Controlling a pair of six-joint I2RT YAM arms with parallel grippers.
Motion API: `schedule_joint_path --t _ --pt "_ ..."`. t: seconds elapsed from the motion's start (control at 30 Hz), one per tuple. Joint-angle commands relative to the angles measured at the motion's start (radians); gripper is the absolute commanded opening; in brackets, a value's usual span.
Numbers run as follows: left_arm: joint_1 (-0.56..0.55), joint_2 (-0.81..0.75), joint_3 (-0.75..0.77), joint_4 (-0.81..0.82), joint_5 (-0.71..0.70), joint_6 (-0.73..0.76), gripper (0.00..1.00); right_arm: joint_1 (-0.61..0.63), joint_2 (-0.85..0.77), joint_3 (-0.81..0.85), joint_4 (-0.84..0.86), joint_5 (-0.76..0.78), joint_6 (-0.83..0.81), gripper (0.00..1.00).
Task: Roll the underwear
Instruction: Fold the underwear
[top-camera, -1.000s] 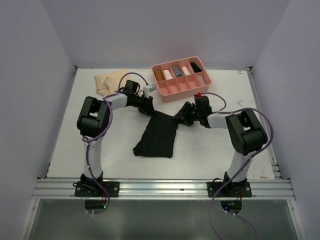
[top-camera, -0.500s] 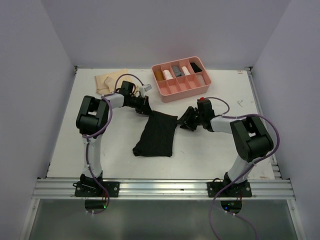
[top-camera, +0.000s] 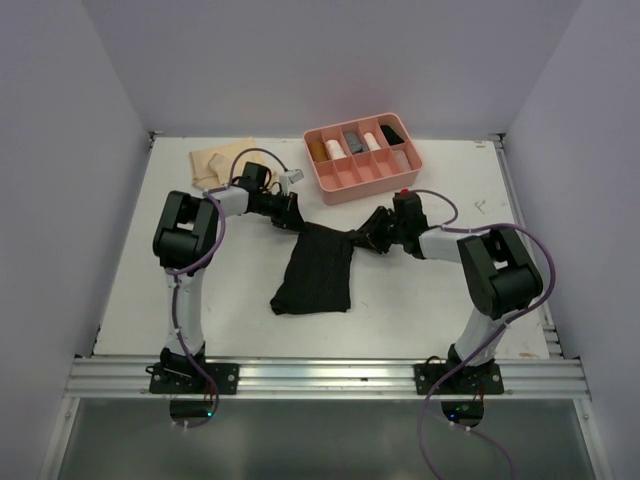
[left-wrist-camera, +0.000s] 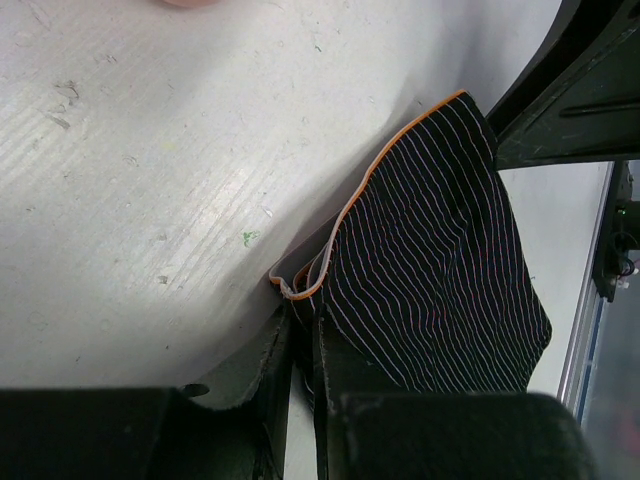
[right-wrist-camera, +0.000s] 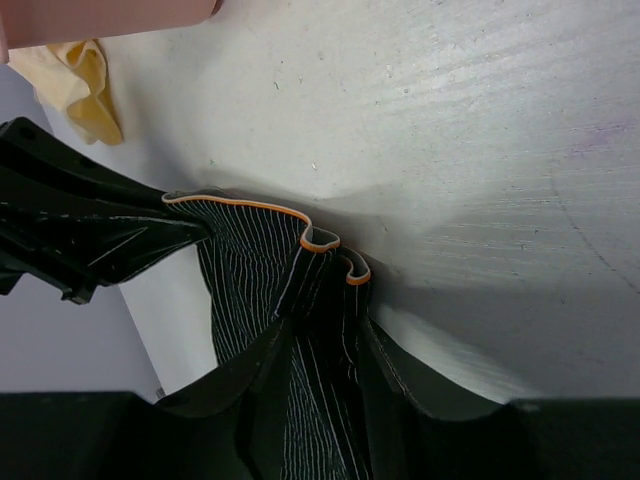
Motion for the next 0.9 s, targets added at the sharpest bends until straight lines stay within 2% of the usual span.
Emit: schedule_joint_path --t 0.0,0.23,0.33,0.5,0.63,0.87 --pt "0.007 0.033 0.02 -0.037 -0.012 0.031 0.15 -0.005 0.004 0.042 0.05 -0.027 0.035 0.37" --pt "0.008 0.033 0.02 -0.037 -0.015 0.031 0.16 -0.003 0.006 0.08 -0.049 -0.005 0.01 0.38" --pt "0.008 0.028 0.02 -0.04 -0.02 0.034 0.16 -0.003 -0.02 0.076 -0.117 0.038 -0.019 0.45" --pt "0.008 0.03 0.019 -0.041 -0.017 0.036 0.16 -0.003 -0.042 0.06 -0.082 0.029 -0.007 0.49" --pt "0.008 0.033 0.022 -0.04 -0.017 0.034 0.17 -0.003 -0.016 0.06 -0.033 -0.004 0.022 0.47" --pt "0.007 0.031 0.016 -0.043 -0.018 0.037 0.17 -0.002 -0.031 0.072 -0.043 -0.007 0.027 0.48"
